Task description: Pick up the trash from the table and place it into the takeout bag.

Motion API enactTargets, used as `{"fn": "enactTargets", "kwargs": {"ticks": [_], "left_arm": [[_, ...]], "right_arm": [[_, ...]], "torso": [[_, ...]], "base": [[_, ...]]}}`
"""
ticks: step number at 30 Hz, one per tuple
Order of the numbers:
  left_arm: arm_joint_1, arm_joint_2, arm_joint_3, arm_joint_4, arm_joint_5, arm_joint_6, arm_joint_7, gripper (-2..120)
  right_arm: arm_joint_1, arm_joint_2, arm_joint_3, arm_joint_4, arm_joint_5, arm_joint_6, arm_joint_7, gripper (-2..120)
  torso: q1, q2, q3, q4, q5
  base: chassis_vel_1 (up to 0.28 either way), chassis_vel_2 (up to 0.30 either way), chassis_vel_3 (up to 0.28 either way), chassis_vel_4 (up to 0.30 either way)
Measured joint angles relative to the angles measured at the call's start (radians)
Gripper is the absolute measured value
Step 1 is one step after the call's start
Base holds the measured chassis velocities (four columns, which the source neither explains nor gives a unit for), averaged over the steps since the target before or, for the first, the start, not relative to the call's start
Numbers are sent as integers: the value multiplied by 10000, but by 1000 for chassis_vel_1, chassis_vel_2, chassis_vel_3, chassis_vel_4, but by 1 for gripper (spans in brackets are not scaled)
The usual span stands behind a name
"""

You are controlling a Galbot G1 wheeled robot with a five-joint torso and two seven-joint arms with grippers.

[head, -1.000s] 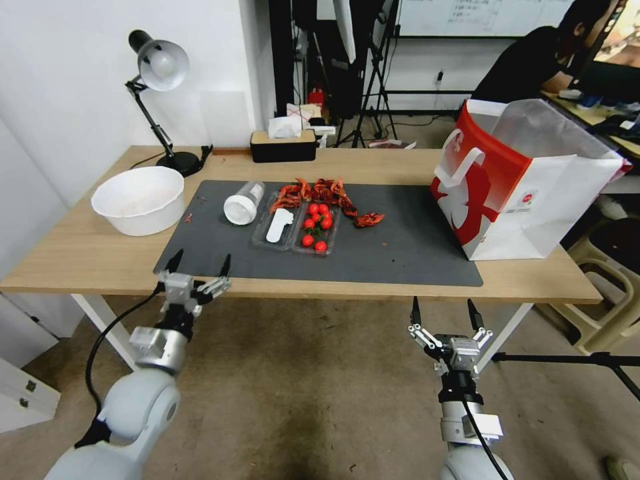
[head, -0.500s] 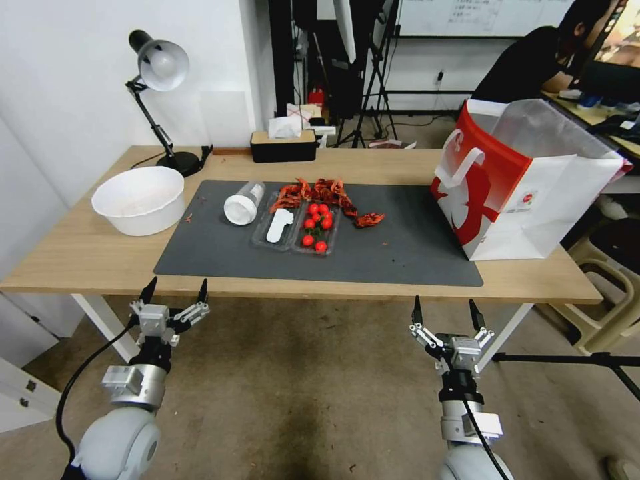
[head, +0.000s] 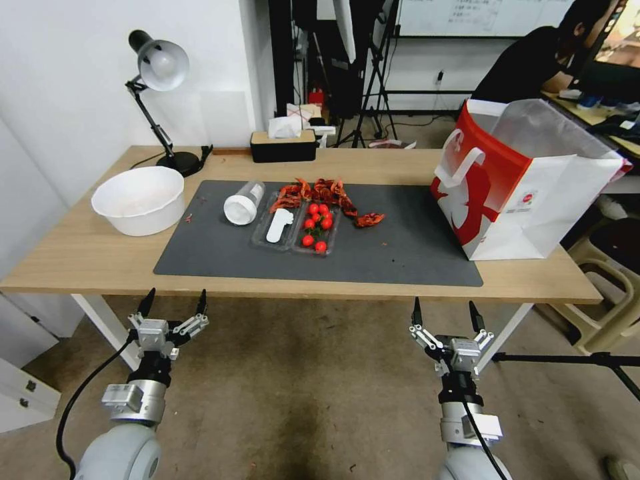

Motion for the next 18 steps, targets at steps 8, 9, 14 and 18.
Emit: {"fn": "enactTargets", "kwargs": {"ticks": [8,9,14,18], "left_arm": [[-422,97,147,-11,-17,273,4,100],[-422,97,147,-11,-17,273,4,100],[-1145,216,574,-21,-175,764,2,100],[-1606,307,865,-14,-376,1070,-1,100]], "right_arm": [[-13,11,1,16,-5,2,12,100],[-13,11,1,16,-5,2,12,100],[-12,12,23,29,-8,-1,24,100],[-14,19,34,29,-9,-8,33,100]], "torso": [[0,0,1,0,0],[0,0,1,0,0],[0,0,0,0,0],[0,0,1,0,-1]], "base": [[0,0,0,0],[0,0,0,0],[0,0,0,0],[0,0,0,0]]}}
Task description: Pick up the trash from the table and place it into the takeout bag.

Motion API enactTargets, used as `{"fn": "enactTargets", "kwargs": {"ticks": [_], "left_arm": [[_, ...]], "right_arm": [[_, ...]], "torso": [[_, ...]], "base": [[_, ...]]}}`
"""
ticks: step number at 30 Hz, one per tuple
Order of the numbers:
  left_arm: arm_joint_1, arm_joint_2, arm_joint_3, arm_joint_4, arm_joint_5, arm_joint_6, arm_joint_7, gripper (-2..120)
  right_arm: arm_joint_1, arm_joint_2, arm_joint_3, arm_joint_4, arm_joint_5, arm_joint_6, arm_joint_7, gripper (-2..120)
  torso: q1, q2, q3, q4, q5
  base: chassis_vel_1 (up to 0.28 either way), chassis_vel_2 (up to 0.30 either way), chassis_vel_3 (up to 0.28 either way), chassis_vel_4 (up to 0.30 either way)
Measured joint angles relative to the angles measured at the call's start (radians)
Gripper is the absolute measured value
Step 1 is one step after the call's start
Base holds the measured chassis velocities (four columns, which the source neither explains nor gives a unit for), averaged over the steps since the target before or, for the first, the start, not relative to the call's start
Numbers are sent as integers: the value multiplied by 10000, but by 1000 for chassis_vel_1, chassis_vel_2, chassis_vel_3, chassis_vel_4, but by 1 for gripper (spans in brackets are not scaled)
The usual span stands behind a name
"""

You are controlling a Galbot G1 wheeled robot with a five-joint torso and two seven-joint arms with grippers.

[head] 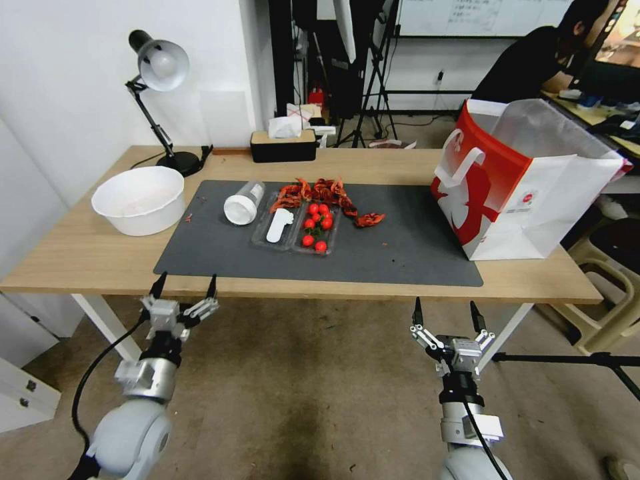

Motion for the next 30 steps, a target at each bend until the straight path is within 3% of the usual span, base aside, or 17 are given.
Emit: {"fn": "enactTargets", "kwargs": {"ticks": [7,14,30], "left_arm": [[-1704,408,823,267,-657,872,-124,100],[-3301,757,1686,1004,-1853,1644,-300,100],[-6109,877,2956,3045,-2806,2350,-310,100]], "right_arm": [[20,68,15,-2,-3,-46,11,100],[42,189,17,-8,-36,-134,13,100],[66,279,114,0,-44,-213,57,100]], "torso": [[1,0,0,-2,1],[1,0,1,0,0],[1,-1,0,-1,2]], "base": [[0,0,0,0],[0,0,0,0],[0,0,0,0]]}}
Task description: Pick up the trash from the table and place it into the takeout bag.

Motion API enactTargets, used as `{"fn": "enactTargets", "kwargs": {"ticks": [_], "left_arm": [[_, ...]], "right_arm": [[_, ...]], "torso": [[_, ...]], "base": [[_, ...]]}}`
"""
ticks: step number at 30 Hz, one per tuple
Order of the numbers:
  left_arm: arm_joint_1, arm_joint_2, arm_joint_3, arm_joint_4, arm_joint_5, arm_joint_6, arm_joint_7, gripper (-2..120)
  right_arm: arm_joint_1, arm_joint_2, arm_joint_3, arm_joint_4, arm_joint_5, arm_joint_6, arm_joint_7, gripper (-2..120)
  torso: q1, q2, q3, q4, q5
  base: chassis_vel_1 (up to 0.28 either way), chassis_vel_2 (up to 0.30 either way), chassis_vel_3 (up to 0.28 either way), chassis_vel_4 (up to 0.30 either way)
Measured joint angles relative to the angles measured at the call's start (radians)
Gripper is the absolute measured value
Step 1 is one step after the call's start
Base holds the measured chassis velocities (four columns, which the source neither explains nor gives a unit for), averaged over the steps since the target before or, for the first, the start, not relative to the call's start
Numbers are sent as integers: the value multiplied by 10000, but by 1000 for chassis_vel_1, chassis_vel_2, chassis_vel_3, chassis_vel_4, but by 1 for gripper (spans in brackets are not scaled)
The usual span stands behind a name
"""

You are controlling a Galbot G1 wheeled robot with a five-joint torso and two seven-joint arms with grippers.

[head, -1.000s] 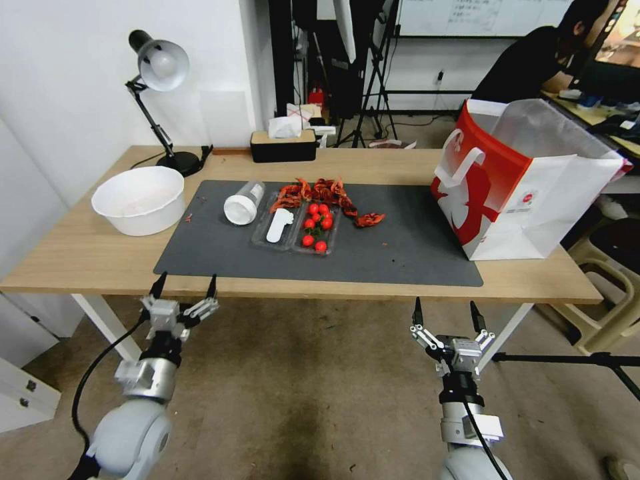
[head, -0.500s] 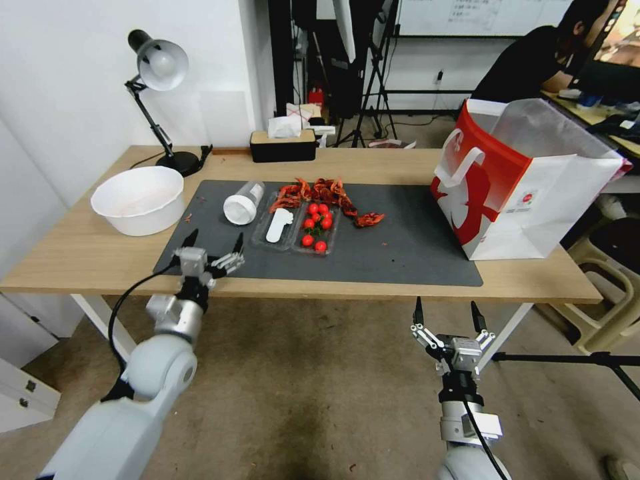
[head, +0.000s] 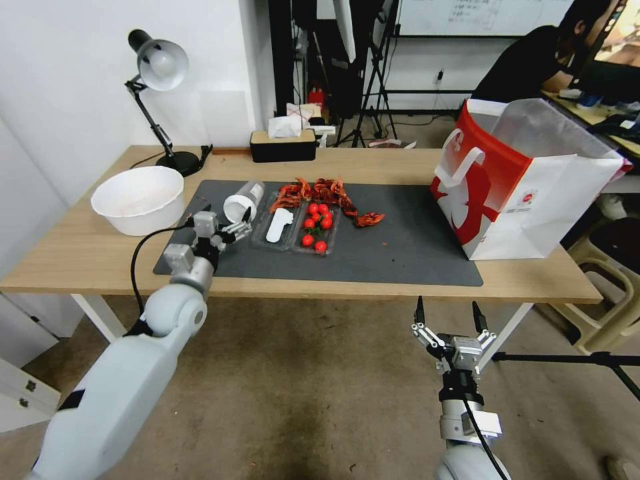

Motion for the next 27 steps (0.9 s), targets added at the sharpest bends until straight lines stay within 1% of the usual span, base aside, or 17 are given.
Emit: {"fn": "enactTargets", "kwargs": {"ticks": [5,8,13,16,19,22,27], "left_arm": [[-382,-77,303,355,-100,63,-13,100],[-714,-159,588,767,-128,88,-16,100],[-998,-214,795,1105,-122,88,-14,100],[-1313,-252,967,1520,-71,81,6,100],[-1401,-254,1015,1625,-63,75,13,100],[-1616,-278,1196,1955,-35,55,37,100],[-1739,-315,1324,2156,-26,48,44,100]], "right_arm": [[0,13,18,-4,0,-2,12,100],[0,19,31,-19,0,-2,18,100],[11,23,33,-45,0,-2,20,100],[16,31,34,-67,1,-2,24,100],[17,30,35,-69,1,-2,25,100],[26,12,38,-71,6,-1,29,100],[33,9,39,-74,9,1,31,100]], "torso": [[0,1,0,0,0],[0,1,0,1,-1],[-1,1,-1,0,-2],[-1,0,-1,0,-2],[-2,0,-1,0,0],[-2,2,-1,0,-1],[-1,2,0,0,-1]], "base": [[0,0,0,0],[0,0,0,0],[0,0,0,0],[0,0,0,0],[0,0,0,0],[0,0,0,0],[0,0,0,0]]}}
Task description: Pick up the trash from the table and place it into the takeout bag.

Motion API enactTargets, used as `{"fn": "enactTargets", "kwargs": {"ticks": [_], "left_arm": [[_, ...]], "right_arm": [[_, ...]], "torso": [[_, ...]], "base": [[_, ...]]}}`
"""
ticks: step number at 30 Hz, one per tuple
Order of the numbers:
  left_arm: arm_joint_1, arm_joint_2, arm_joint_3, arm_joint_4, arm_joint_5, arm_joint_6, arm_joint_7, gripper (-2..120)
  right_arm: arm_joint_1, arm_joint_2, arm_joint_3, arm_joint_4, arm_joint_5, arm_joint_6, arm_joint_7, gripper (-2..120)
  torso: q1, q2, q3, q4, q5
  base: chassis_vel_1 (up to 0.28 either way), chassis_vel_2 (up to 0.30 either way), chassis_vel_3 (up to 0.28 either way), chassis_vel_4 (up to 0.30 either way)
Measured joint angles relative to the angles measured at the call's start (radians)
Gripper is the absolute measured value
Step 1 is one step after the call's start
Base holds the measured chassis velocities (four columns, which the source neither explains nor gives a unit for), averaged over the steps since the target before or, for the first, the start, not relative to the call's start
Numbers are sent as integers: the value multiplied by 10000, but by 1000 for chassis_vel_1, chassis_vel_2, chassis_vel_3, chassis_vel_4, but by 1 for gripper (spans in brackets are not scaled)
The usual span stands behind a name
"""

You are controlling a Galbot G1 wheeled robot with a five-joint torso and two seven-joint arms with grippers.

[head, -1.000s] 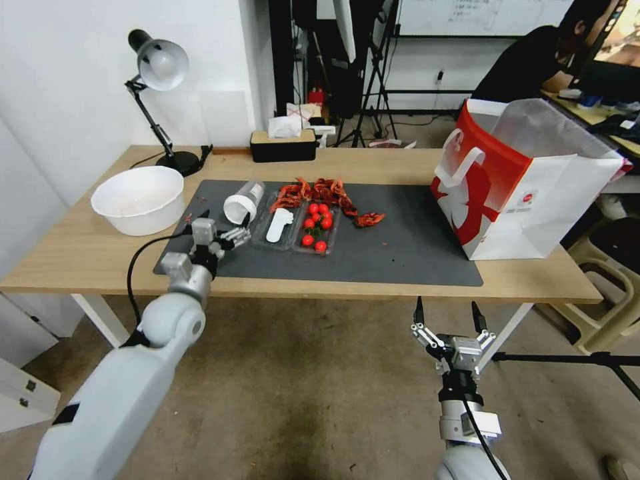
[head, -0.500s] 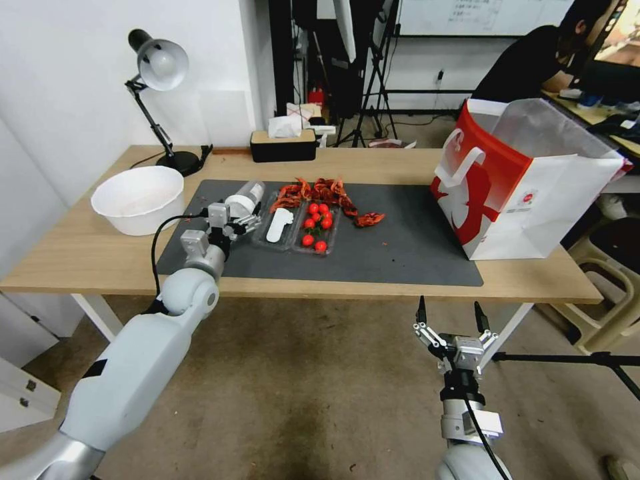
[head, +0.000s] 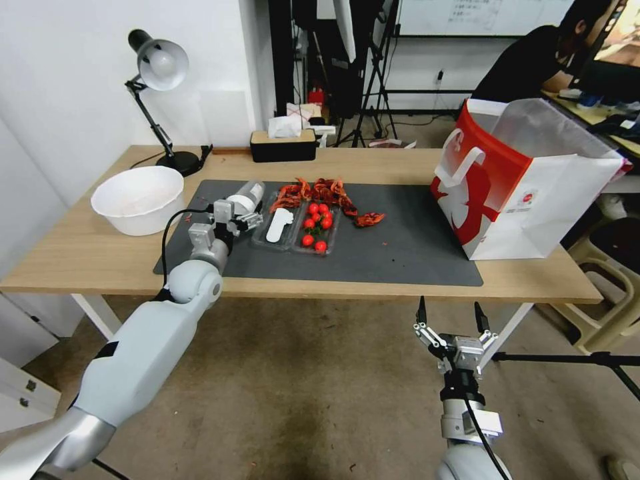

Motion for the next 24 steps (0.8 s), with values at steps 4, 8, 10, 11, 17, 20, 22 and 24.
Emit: {"fn": "enactTargets", "kwargs": {"ticks": [4,8,10,11,17,20,22,24], "left_arm": [[-67,-9,86,88,8,6,1,100],[-69,16,121,87,14,103,-7,99],[-75,37,159,82,24,151,-9,96],[-87,49,179,73,28,189,-9,91],[-125,78,208,61,36,269,-14,75],[-127,99,242,62,46,272,-13,72],[-128,110,254,64,57,265,-12,72],[-140,122,266,64,119,248,-9,72]], "right_arm": [[-16,4,0,-3,2,13,3,100],[-24,7,0,-7,2,24,6,100],[-24,12,-1,-7,2,29,6,100],[-25,17,-3,-7,2,30,6,100],[-24,29,-11,-7,3,35,6,100],[-37,46,-14,-9,3,47,7,100],[-41,49,-14,-12,3,53,7,100],[-43,51,-14,-15,3,57,7,100]], "torso": [[0,0,0,0,0],[0,0,0,0,0],[0,0,0,1,-1],[-1,0,0,1,0],[0,0,0,0,0],[-1,0,-1,-1,0],[0,0,-1,0,1],[0,0,-1,-1,0]], "base": [[0,0,0,0],[0,0,0,0],[0,0,0,0],[0,0,0,0],[0,0,0,0],[0,0,0,0],[0,0,0,0],[0,0,0,0]]}}
